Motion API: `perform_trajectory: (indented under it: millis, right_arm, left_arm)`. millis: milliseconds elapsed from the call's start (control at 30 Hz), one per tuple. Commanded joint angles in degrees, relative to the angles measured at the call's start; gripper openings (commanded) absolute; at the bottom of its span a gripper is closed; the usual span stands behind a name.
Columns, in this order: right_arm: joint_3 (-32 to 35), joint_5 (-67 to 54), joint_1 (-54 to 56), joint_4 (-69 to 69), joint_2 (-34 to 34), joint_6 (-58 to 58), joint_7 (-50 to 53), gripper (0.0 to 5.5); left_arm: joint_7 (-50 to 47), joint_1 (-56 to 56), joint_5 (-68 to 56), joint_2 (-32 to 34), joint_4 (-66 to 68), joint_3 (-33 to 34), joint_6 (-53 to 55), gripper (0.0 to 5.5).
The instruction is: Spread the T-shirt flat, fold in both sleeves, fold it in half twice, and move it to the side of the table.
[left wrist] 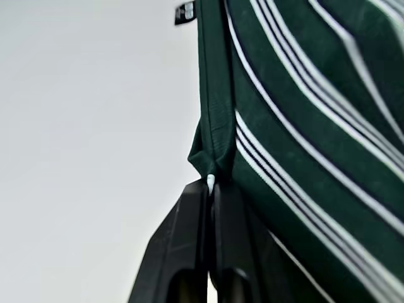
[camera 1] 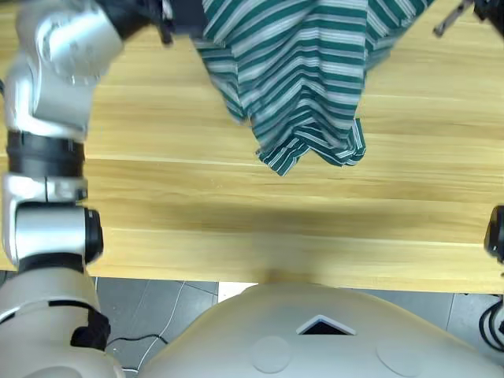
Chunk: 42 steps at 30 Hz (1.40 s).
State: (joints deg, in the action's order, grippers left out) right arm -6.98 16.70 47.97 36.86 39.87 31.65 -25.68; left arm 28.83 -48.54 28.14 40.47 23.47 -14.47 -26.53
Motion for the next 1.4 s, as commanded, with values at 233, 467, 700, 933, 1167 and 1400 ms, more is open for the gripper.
perform_trajectory:
  millis: [233,467,700,933,1167,1400]
  right_arm:
    - [-11.87,19.61,41.65,37.81,0.49,-14.50,24.23,0.03]
    - [-13.04,21.21,44.09,40.71,2.32,-14.12,26.03,0.03]
    - [-28.54,31.09,25.18,30.53,0.62,9.24,21.33,0.03]
    - [-31.46,-5.04,-23.72,-25.86,19.49,11.69,-0.57,0.03]
    - [-15.28,-25.40,-35.64,-46.75,33.72,2.63,-4.29,0.03]
    - [-11.99,-35.01,-54.83,-64.55,48.32,-3.59,-8.33,0.03]
  left_arm:
    - [-20.35,-50.51,21.06,-9.06,50.40,-16.40,13.18,0.00]
    - [-22.34,-51.15,20.51,-9.06,54.40,-17.70,11.44,0.00]
    - [-9.16,-32.66,16.40,-2.91,38.78,-19.95,-7.78,0.00]
    - [-5.94,40.13,-2.15,9.51,-37.16,-11.43,2.87,0.00]
    - [2.26,59.54,-3.66,12.01,-58.26,8.21,8.39,0.00]
    - [11.41,70.71,-8.96,15.34,-69.55,19.94,10.44,0.00]
